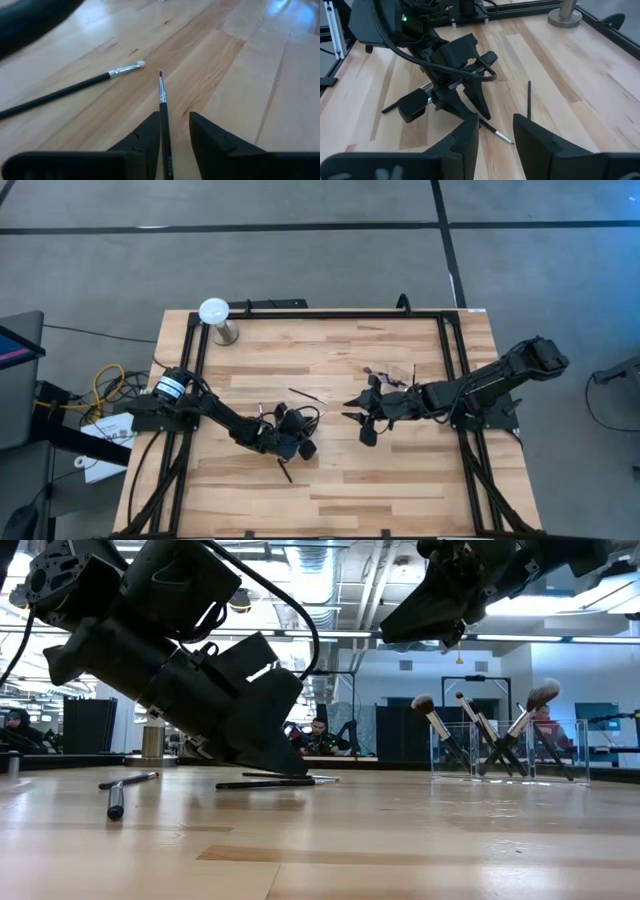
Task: Pick & Place Makeup Supplies
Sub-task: Put the black makeup brush into the transparent organizer
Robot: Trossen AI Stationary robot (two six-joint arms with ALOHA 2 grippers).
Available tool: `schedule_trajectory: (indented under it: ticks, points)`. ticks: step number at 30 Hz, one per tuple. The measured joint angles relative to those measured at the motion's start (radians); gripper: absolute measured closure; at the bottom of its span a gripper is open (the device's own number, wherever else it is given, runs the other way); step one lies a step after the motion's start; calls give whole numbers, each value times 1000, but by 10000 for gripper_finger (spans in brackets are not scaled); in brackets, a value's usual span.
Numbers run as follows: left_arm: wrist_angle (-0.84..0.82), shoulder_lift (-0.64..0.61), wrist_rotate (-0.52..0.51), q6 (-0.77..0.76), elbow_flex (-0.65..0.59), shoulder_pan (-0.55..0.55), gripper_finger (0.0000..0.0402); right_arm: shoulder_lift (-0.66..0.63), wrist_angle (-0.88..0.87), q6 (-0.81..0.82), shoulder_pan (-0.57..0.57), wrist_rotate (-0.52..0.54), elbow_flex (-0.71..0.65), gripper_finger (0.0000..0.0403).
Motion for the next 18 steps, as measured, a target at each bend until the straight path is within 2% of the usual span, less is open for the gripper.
schedule_trajectory:
  ticks: [4,9,12,18]
  points:
    - [39,55,-17,-9,1,4,304,0,0,0,0,0,0,290]
    - [150,182,-129,-74,7,-7,309,0,0,0,-1,0,0,290]
    - [195,223,-149,-68,14,-17,318,0,0,0,-1,1,0,290]
    - [178,170,-69,-45,2,-10,386,0,0,0,-5,1,0,290]
